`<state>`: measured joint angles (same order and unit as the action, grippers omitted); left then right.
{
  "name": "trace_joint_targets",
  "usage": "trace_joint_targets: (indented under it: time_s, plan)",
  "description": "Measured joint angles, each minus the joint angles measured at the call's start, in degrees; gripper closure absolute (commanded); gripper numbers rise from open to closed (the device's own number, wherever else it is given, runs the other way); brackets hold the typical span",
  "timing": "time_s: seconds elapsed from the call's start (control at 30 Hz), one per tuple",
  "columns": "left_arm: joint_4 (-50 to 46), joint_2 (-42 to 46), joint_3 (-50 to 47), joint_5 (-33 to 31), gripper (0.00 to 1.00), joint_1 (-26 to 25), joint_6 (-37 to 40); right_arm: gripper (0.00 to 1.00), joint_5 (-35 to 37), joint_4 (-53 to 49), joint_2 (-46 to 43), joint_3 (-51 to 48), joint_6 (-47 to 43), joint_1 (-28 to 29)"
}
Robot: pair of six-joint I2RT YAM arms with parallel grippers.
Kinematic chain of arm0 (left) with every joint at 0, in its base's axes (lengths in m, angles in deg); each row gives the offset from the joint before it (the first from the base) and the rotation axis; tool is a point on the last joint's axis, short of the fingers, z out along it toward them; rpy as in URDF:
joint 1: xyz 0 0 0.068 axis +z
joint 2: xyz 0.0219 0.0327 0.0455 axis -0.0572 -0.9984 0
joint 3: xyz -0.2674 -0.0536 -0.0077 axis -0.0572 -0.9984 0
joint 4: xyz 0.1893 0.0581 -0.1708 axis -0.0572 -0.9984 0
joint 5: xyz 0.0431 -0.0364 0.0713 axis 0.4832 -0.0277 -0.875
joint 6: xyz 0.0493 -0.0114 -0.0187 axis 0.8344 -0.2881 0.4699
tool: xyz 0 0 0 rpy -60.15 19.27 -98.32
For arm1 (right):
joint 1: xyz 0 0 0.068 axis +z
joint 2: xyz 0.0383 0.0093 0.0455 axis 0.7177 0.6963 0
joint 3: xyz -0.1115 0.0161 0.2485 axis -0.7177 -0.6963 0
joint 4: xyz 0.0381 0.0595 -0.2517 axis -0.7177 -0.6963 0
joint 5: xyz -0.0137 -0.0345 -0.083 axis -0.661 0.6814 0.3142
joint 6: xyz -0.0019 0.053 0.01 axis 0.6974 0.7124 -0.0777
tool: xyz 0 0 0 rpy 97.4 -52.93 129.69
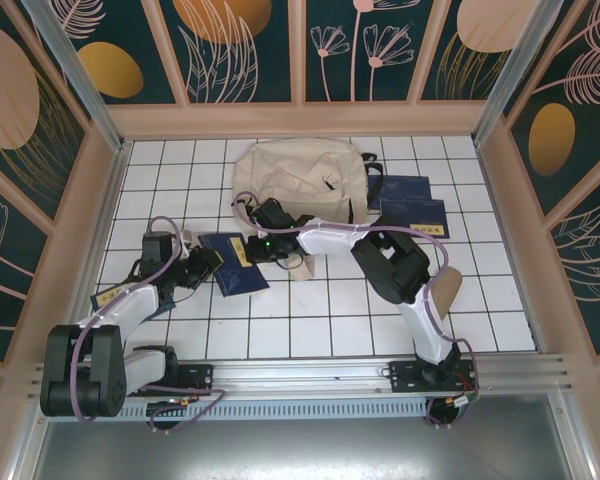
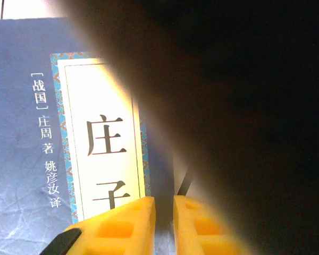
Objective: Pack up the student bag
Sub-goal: Pick up the book at the center of the table, then pass the book.
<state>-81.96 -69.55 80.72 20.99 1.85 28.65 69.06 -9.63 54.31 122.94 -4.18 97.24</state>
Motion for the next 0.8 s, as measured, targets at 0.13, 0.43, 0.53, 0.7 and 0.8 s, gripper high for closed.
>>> trace_joint_targets:
  time_s: [0.13, 0.43, 0.53, 0.7, 0.8]
  plan:
    - [-4.3, 1.3, 2.4, -2.2, 1.0, -0.1, 0.2, 0.58, -2.3, 1.1, -2.2, -2.6, -0.1, -0.5]
    - [-9.9, 8.5, 18.6, -4.1, 1.0, -0.1, 0.5, 0.25, -9.0, 8.3, -23.9, -12.7, -1.1, -6.4]
    - [-9.0, 8.4, 23.3, -2.3, 1.0, -0.2, -0.4, 0.14, -11.6, 12.2, -29.0, -13.8, -0.2, -10.3]
    - [-2.9, 6.5, 27.7, 2.2, 1.0, -0.9, -4.3, 0.07, -18.3, 17.3, -31.0, -14.8, 2.8, -15.9]
    - [0.7, 3.9, 29.6, 4.2, 1.0, -2.5, -6.6, 0.05, -22.8, 19.1, -30.5, -14.6, 4.5, -18.0]
